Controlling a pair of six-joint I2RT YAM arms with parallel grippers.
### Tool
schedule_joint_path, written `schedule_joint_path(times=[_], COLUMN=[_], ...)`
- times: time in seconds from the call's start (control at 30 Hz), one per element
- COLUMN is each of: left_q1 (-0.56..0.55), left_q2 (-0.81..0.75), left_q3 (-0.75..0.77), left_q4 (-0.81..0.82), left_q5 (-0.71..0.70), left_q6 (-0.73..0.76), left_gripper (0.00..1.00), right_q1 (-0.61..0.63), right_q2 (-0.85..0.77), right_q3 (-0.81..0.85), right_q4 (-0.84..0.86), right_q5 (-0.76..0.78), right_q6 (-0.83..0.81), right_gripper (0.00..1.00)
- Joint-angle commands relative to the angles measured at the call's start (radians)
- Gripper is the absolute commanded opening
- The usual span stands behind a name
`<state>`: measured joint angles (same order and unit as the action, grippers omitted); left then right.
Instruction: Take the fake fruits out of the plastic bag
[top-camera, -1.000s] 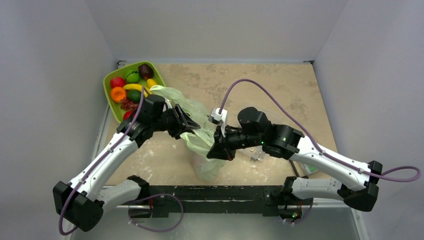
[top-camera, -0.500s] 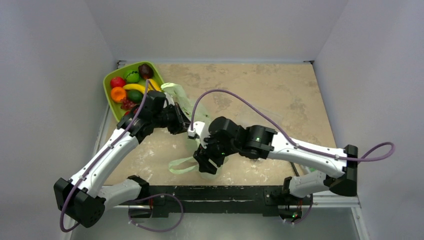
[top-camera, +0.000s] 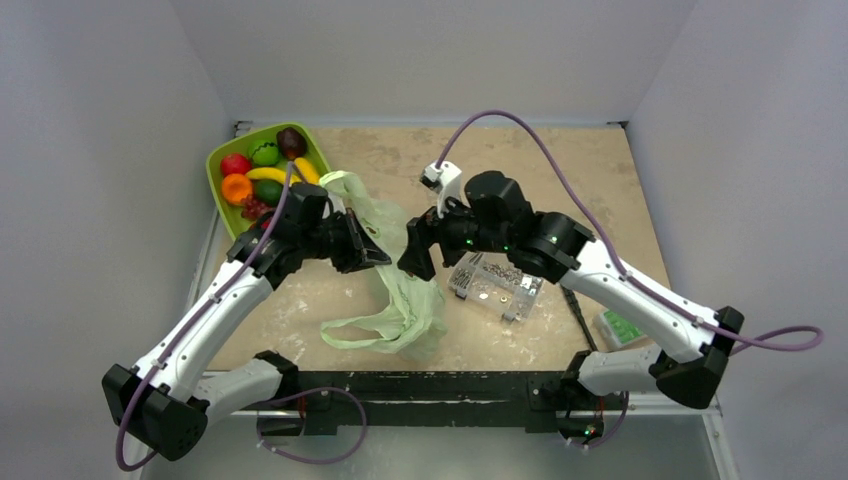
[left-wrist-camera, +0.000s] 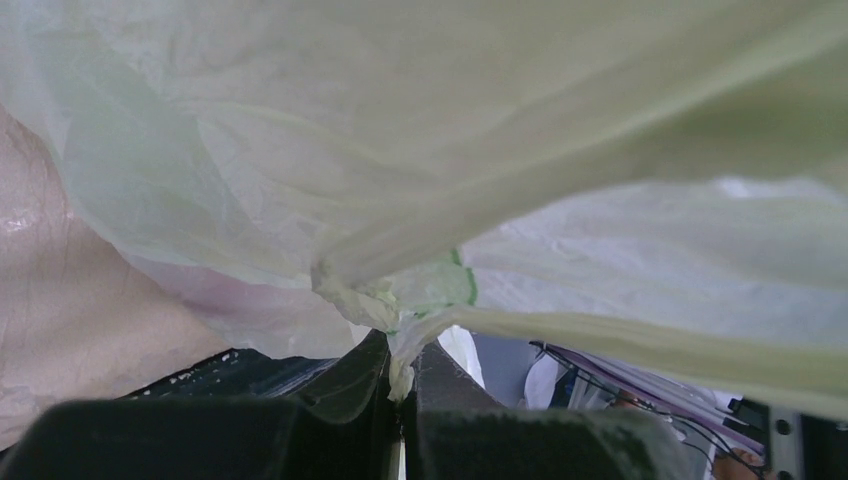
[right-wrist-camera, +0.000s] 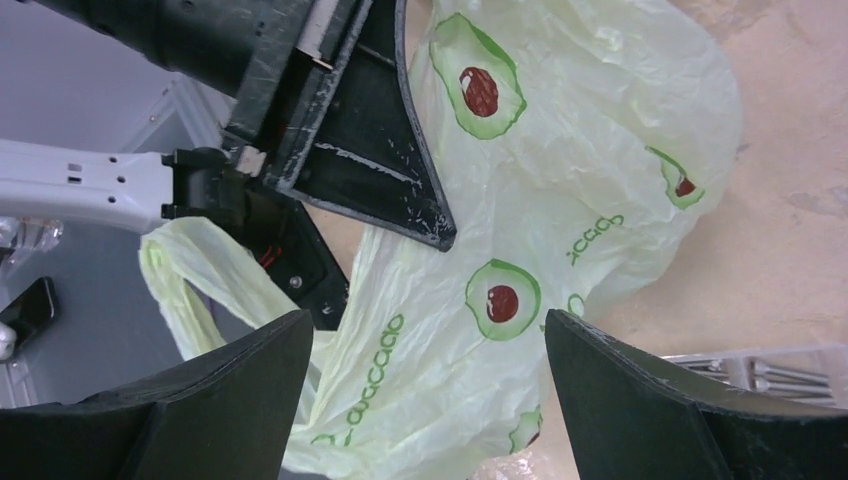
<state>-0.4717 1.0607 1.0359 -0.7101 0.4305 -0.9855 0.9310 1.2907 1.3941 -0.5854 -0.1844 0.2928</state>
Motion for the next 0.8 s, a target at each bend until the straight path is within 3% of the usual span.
schedule_joint_path(times=[0.0, 0.4, 0.47, 0.6, 0.67, 0.77], left_q1=[0.005, 0.005, 0.006, 0.006, 0.01, 0.013], left_q2=[0.013, 0.031, 0.039, 0.039, 0.039, 0.029], left_q3=[0.076, 0.104, 0.122, 0.13, 0.134, 0.131], left_q4=[-0.023, -0.046, -0.058, -0.065, -0.079, -0.091], left_q5=[0.028, 0.035, 0.032, 0.033, 0.035, 0.046], left_q6=[-0.046, -0.052, -0.04, -0.034, -0.028, -0.014], left_gripper=[0.0, 0.0, 0.0, 0.0, 0.0, 0.04], right_q1=[0.005, 0.047, 0.049, 0.048, 0.049, 0.049], right_q2=[0.039, 0.023, 0.028, 0.046, 0.055, 0.059], right_q3=[0.013, -0.103, -0.133, -0.156, -0.156, -0.154], right_q4=[0.037, 0.07, 0.089, 0.106, 0.114, 0.148], right_q5=[-0.048, -0.179, -0.188, -0.206, -0.197, -0.21], right_q6=[0.043, 0.011, 0.026, 0.033, 0.03, 0.058], right_gripper=[0.86, 0.82, 0.76, 0.57, 0.34, 0.11])
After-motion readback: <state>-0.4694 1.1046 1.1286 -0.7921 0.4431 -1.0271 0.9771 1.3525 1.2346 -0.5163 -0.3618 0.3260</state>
